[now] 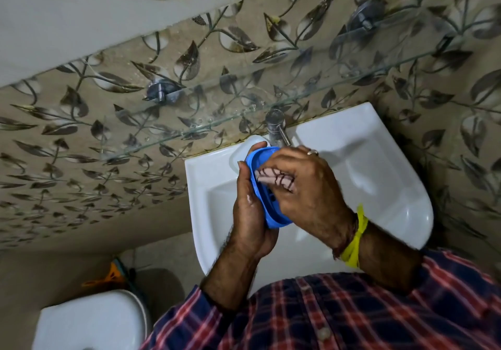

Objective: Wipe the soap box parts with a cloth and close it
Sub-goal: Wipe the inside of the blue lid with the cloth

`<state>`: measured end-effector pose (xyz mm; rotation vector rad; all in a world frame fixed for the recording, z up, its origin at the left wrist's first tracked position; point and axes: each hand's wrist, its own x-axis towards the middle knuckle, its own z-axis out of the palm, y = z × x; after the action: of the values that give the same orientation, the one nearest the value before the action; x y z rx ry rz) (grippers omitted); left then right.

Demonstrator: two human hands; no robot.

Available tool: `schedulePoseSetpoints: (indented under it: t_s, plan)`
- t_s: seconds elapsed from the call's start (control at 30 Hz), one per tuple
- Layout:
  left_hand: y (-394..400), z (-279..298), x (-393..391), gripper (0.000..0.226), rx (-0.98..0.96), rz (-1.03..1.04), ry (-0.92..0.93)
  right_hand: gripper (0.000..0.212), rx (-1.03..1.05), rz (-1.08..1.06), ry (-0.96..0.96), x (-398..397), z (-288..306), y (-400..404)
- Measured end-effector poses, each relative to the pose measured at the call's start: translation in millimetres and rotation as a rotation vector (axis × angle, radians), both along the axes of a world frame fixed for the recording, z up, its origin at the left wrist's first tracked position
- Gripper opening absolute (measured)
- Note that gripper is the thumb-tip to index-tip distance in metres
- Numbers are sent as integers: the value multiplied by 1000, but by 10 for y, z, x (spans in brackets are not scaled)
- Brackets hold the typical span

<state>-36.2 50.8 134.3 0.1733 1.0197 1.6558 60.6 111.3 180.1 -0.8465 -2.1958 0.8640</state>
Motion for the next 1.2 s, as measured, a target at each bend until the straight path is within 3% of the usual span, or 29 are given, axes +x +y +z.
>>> schedulePoseSetpoints:
  t_s: [0.17, 0.3, 0.47, 0.6, 0.73, 0.87, 1.03, 1.2]
  plan:
    - [-26, 59, -75, 54, 53, -46, 13, 17, -20, 155, -32, 73, -9, -36]
    - [-24, 48, -42, 54, 23, -38, 6, 19, -39, 17, -10, 21, -2, -7]
    - [-35, 62, -67, 54, 34, -49, 37, 9, -99, 153, -55, 99, -27, -37]
    - [-7, 26, -1, 53, -14, -30, 30, 12, -78, 7, 14, -8, 26, 22]
    - [-12, 53, -96, 57, -3, -22, 52, 9, -60, 110, -58, 50, 1, -42]
    - [36, 86, -136, 53, -11, 9, 93, 7, -107, 32, -40, 26, -27, -21]
    - [47, 147, -201, 47, 15, 22, 103, 10, -39, 206, -69, 123, -80, -37]
    - [90, 154, -125, 50, 18, 20, 108, 7, -106, 83, 110, 37, -48, 23]
